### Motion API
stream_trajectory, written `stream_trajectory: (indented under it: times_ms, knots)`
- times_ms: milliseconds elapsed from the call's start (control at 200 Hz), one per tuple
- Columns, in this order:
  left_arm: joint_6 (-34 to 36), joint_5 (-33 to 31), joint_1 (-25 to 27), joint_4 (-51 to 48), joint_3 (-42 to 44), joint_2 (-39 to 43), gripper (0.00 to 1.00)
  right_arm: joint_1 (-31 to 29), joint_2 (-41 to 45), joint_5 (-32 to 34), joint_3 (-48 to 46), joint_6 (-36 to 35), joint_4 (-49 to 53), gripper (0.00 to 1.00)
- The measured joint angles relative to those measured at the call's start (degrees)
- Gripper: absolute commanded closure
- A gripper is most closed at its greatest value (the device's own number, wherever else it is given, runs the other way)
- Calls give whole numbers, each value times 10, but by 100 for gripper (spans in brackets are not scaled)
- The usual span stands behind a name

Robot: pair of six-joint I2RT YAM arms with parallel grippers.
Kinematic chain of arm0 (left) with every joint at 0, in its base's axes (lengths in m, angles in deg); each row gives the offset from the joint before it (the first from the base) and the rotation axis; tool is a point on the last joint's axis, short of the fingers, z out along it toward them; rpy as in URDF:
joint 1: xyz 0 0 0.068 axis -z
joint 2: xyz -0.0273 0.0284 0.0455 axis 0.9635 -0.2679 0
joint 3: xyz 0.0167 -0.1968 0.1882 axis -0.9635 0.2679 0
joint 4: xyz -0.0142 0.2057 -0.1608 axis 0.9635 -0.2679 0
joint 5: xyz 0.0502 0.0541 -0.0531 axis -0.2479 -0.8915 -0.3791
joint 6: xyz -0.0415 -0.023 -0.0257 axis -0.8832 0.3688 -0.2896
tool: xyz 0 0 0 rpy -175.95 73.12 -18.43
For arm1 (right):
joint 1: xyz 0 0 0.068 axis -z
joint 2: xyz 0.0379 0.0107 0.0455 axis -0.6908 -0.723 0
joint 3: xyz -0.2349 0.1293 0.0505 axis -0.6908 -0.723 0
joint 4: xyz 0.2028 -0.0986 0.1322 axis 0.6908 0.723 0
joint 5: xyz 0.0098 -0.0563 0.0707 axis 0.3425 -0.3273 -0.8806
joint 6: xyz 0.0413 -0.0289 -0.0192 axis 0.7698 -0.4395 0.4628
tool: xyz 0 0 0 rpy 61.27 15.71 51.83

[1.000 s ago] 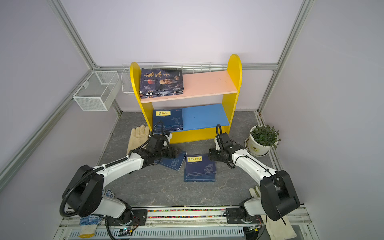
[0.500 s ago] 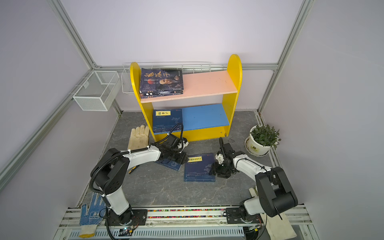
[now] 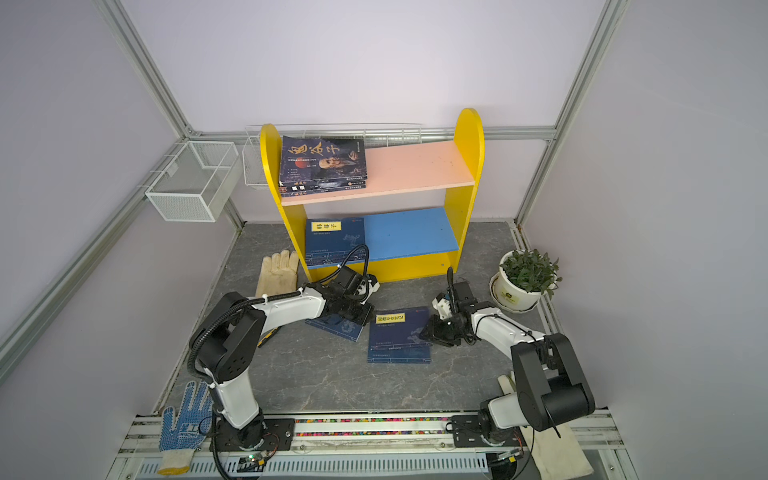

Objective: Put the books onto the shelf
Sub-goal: 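Open the right gripper and move both grippers down to the next table book, then grasp the blue book's edges with both grippers and lift it upright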

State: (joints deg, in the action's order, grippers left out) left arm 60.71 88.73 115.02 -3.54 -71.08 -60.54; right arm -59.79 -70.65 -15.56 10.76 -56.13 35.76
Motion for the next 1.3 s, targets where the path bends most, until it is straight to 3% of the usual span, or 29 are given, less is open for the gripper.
stream_trajectory:
  times_ms: [305, 530, 630, 720, 800, 860, 940, 1135, 1300]
  knots:
    - [-1, -2, -2, 0, 0, -2, 96, 0, 47, 2, 65, -22, 27, 66]
    - [0, -3, -2, 0, -1, -2, 96, 0, 49, -16, 63, -7, 22, 86]
    - [-2, -7, -2, 0, -1, -2, 86, 0, 56, -22, 56, 3, 14, 91]
    - [-8, -13, -3, 1, 0, 2, 70, 0, 64, -24, 52, 7, 9, 93]
    - [-20, -18, -4, 8, 14, 17, 48, 2, 73, -27, 52, 9, 0, 93]
    - [-32, -17, -9, 17, 35, 46, 37, 7, 84, -37, 51, 14, -9, 93]
    - [-50, -22, -31, 36, 75, 111, 31, 19, 99, -52, 51, 20, -26, 93]
    - [-153, -44, -144, 132, 186, 305, 30, 35, 133, -93, 65, 44, -68, 93]
    - [-296, -209, -181, 143, 286, 455, 31, 33, 133, -123, 108, 94, -149, 93]
